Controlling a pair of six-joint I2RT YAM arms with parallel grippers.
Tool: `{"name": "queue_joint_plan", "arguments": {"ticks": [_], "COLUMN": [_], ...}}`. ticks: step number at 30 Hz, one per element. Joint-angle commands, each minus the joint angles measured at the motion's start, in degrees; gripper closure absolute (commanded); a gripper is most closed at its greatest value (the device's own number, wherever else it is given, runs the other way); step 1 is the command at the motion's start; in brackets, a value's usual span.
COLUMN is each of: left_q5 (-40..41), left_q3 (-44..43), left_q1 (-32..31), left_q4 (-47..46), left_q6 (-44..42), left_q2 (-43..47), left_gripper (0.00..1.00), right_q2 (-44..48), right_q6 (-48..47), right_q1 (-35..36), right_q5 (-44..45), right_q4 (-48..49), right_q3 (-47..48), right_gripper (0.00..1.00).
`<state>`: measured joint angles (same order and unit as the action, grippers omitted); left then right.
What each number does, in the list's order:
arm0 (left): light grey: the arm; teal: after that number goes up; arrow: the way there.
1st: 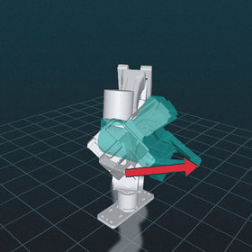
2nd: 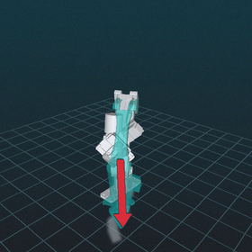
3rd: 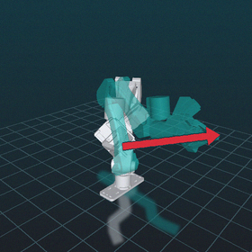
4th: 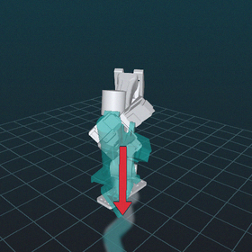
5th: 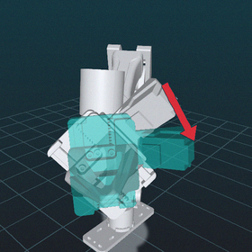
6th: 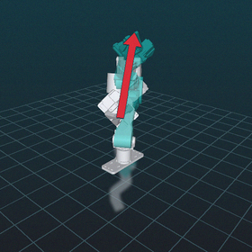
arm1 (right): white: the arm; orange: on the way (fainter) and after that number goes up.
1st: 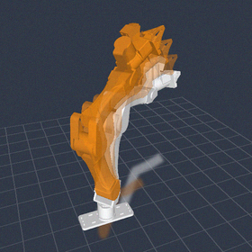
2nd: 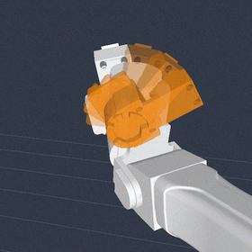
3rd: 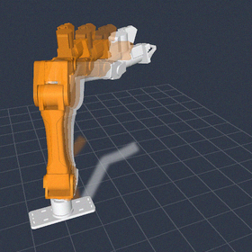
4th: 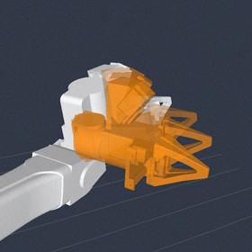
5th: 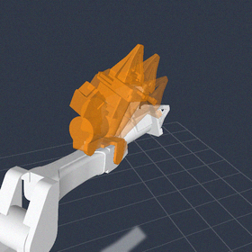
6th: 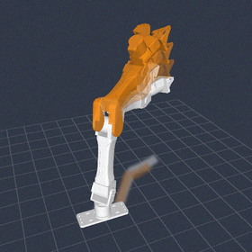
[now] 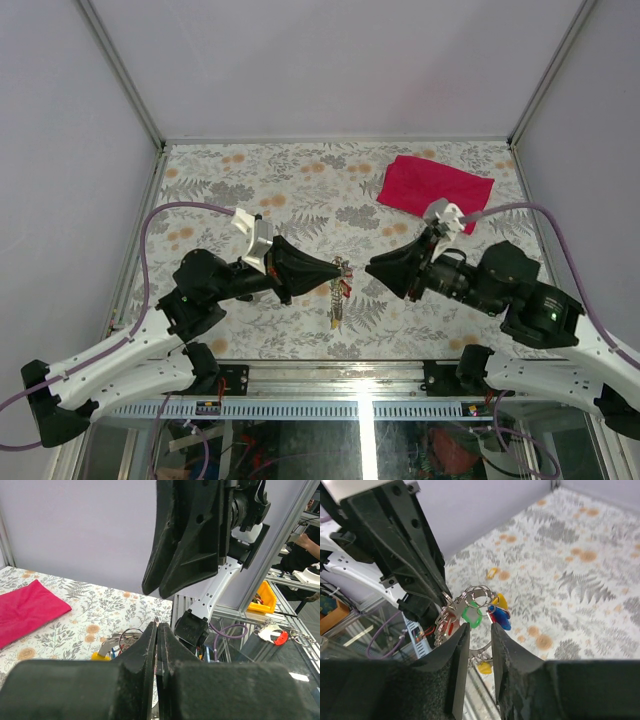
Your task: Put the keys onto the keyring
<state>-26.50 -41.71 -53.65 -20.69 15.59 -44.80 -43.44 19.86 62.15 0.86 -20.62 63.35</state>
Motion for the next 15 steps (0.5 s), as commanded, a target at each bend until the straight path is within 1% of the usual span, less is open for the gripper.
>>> {"name": "queue_joint_plan", "arguments": {"ticks": [1, 4, 7, 10, 15], "left_q5": [-0.55, -1.95, -3.89, -5.83, -7.59], "left_q3": [-1.08, -1.50, -1.65, -1.58, -1.57], "left_q1": [-0.40, -0.45, -0.41, -0.48, -0.49], "left_q4": [-5.76, -6.26, -6.85, -7.53, -7.85], "left_q6": [-0.23, 0.00, 0.37, 0.71, 0.93], "left_q2": [-0.11, -0.69, -1.16, -1.41, -1.69], "left_gripper": [1.00, 1.00, 1.00, 1.00, 1.00], "right_q2": [4.42, 6.01, 5.41, 4.09, 3.13], "right_q6": [-8.70, -14.20, -19.27, -21.81, -23.06], "right_q1": [0.09, 0.16, 0.14, 0.11, 0.08], "right_q5": [-0.50, -5.18, -8.17, -10.70, -14.96], "right_q4": [12.81, 15.28, 13.63, 11.82, 12.92], "right_q3": [-5.16, -7.71, -7.41, -6.43, -5.94], "right_gripper": [0.68, 0.64, 0.62, 0.61, 0.62]}}
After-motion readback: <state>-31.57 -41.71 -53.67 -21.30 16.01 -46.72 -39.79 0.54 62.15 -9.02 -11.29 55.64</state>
